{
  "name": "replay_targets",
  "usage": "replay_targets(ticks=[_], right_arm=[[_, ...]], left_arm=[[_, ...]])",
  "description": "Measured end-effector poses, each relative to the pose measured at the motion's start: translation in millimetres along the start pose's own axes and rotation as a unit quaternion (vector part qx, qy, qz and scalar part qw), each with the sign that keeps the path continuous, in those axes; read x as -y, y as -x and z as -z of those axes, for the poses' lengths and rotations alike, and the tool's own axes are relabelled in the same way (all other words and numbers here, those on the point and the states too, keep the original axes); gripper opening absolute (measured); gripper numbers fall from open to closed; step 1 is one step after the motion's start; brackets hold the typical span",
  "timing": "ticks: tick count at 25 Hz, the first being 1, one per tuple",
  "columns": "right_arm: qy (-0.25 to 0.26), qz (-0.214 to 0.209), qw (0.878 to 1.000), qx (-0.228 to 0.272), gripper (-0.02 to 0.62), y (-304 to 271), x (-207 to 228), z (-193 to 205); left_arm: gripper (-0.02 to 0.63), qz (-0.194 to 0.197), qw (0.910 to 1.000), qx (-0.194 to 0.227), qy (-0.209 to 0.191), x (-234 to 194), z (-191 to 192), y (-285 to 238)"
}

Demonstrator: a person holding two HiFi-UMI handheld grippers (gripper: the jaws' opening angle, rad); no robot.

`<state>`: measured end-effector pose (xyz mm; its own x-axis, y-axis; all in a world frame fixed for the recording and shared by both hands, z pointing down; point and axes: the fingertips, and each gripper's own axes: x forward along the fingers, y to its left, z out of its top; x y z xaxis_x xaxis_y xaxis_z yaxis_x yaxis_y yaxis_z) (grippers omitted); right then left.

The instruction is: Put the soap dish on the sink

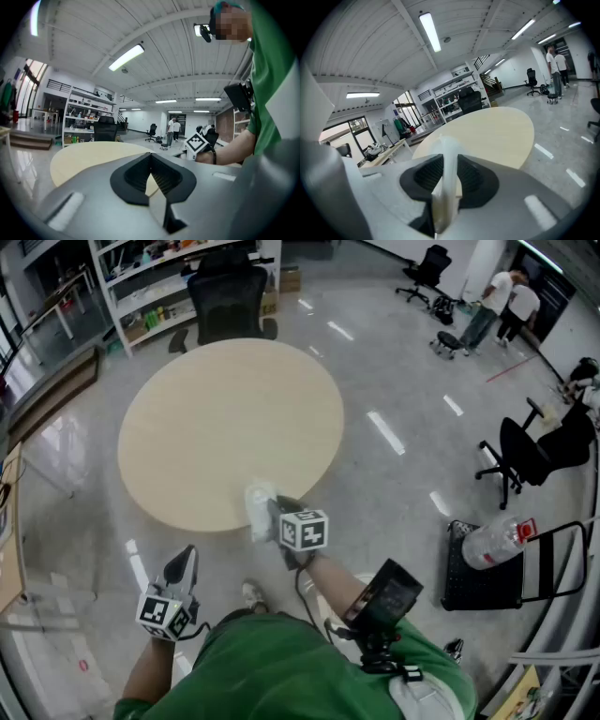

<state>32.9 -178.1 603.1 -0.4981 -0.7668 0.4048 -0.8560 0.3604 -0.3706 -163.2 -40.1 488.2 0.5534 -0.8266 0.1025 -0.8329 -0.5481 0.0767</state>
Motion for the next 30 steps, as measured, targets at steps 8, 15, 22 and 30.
replay_targets(ticks=[8,15,22,30], right_arm=[[0.011,0.012,0.991,-0.132,0.097,-176,-8,63],[-0.024,-0.058,0.978,-0.197,0.097,-197,-10,93],[-0.028,-0.134,0.97,-0.2,0.097,-199,50,80],[-0.066,-0.215,0.949,-0.222,0.169,-181,67,75]], left_arm=[[0.008,-0.029,0.989,-0.145,0.009,-87,104,-73],[0.008,-0.019,0.9777,-0.193,0.081,-117,133,-135],[0.008,-0.032,0.9694,-0.166,0.178,-143,167,-175],[0.008,-0.006,0.9533,-0.119,0.277,-158,183,-275]])
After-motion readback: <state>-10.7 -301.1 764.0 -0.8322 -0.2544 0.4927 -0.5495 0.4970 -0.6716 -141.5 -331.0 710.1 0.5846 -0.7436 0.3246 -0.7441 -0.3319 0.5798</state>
